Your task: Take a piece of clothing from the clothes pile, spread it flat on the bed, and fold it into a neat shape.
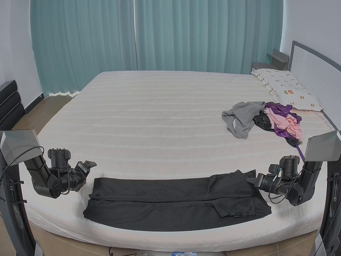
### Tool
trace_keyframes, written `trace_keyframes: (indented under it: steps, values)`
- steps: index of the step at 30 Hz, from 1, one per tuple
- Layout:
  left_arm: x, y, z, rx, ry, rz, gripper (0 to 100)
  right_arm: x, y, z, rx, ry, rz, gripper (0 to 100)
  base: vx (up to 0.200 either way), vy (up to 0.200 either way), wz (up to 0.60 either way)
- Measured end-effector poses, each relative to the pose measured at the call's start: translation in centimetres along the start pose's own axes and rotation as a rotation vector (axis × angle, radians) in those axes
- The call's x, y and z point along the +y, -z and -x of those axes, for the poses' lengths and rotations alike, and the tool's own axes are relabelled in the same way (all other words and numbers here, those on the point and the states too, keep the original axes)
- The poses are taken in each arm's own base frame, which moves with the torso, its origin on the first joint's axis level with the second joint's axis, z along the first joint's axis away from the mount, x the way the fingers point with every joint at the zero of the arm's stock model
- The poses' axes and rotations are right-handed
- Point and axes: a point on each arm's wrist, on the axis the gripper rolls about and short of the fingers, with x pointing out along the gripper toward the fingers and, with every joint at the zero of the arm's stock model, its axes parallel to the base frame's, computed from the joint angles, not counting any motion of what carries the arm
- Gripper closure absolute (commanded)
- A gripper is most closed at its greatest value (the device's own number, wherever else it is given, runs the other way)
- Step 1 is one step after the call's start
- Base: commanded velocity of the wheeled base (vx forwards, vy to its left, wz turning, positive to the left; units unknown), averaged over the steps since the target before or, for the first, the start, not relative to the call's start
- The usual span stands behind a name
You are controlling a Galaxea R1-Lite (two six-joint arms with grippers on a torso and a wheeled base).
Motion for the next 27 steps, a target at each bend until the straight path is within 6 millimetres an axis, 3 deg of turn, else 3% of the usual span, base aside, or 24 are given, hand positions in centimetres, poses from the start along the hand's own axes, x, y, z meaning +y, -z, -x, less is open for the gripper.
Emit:
trace_keyframes:
  steps: [27]
  values:
    - [0.0, 0.0, 0.0, 0.000, -0.001, -0.001, 0, -0.5, 0.9, 1.8, 0.033, 0.031, -0.030, 100, 0.000, 0.000, 0.00]
